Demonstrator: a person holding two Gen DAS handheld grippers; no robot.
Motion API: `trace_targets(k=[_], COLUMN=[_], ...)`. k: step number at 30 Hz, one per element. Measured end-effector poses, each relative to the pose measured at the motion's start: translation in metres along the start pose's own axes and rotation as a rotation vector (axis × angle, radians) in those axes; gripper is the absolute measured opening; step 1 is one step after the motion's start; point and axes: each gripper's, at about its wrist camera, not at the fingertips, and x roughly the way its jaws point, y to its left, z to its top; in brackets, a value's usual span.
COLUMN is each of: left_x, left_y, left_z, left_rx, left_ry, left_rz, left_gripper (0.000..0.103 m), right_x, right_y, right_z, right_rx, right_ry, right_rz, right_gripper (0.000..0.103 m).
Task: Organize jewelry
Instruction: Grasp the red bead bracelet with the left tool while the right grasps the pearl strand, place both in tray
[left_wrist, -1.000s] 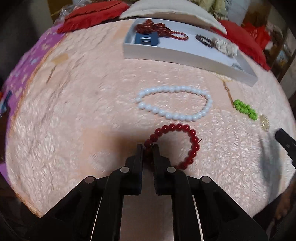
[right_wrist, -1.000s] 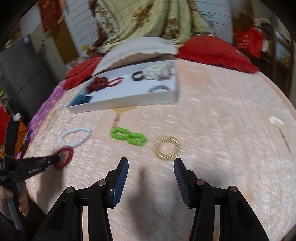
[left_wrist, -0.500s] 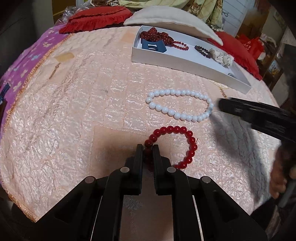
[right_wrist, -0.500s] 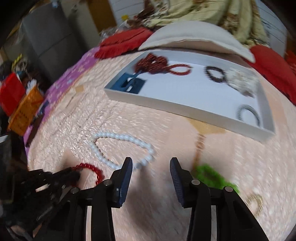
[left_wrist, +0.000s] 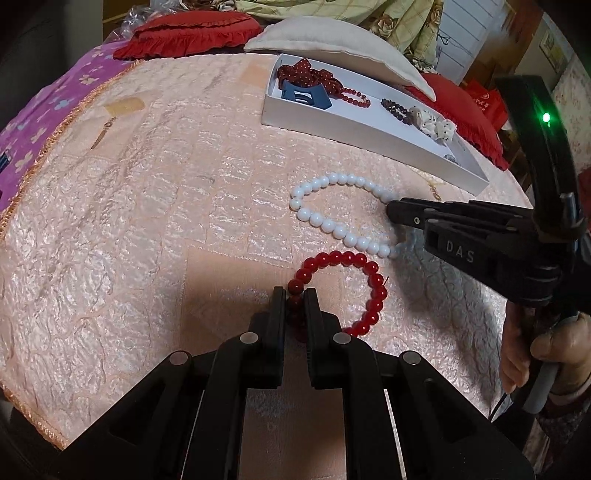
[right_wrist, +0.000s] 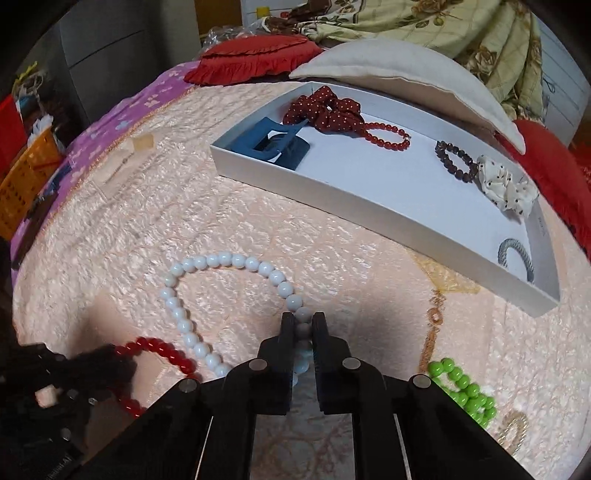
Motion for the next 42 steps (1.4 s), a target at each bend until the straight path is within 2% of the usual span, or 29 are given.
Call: trace_targets(k=[5, 15, 20, 27, 35, 42], left_x=[-0.008, -0.061, -0.084, -0.106, -0.097, -0.037], left_y=[0.005, 0.007, -0.004, -0.029, -0.059, -0.068], left_z=[0.008, 0.03, 0.045, 0.083, 0.136, 0.185], left_rx=[-0.033, -0.041, 0.006, 0.074, 0.138, 0.127], left_ry=[0.006, -0.065, -0.098, -0.121, -0.131, -0.077], left_rz=[-0.038, -0.097, -0.097, -0.141, -0.129, -0.096], left_gripper=[0.008, 0.008, 0.008, 0.008, 0.008, 0.008], right_x=[-0.024, -0.105, -0.143, -0.18, -0.184, -0.152], right_y=[-0.01, -0.034, -0.05, -0.085, -0.112, -0.124], right_z=[0.007, 0.023, 0.028, 0.041, 0.063, 0.08], right_rx=[0.092, 0.168, 0.183, 0.216, 0.217, 0.211], right_ry=[-0.052, -0.215, -0.287, -0.348, -0.345, -0.302], right_rz=[0.07, 0.111, 0.093, 0.028, -0.078, -0.112], right_gripper=[0.009, 0.009, 0.009, 0.009, 0.009, 0.009])
